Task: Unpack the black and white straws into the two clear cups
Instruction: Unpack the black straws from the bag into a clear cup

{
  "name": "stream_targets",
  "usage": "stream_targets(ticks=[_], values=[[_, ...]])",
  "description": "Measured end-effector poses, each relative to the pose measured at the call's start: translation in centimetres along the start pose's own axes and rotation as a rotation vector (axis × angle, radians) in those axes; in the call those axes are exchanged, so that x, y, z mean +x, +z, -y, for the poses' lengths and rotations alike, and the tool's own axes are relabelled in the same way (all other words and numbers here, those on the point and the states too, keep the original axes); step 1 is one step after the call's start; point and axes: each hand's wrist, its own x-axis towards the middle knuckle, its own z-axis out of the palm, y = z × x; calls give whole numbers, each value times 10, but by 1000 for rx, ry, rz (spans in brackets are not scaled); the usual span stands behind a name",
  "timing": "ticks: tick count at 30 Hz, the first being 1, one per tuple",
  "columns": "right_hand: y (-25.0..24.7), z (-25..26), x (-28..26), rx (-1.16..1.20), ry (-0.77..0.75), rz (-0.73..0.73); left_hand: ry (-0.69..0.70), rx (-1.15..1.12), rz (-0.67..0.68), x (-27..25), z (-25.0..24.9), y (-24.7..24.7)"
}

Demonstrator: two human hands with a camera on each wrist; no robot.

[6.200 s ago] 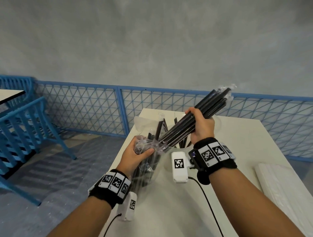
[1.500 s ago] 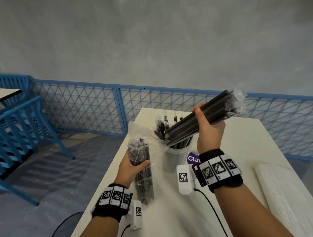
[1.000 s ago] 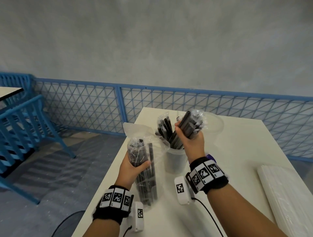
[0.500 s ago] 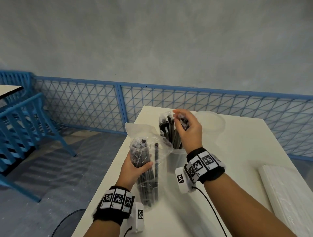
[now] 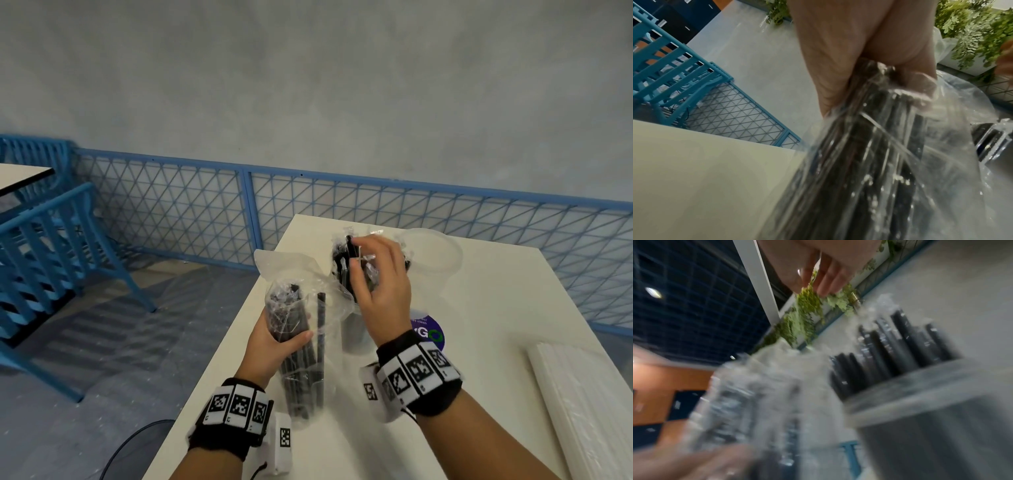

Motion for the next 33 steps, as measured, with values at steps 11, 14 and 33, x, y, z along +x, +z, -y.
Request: stream_targets(ticks=[11, 14, 33], values=[[18, 3, -26, -43, 289, 481, 102, 19, 74, -3, -10, -1], [19, 4, -30, -8, 406, 551, 110, 23, 123, -4, -9, 0], [24, -12, -29, 94, 522, 728, 129, -10, 156, 1, -7, -7]])
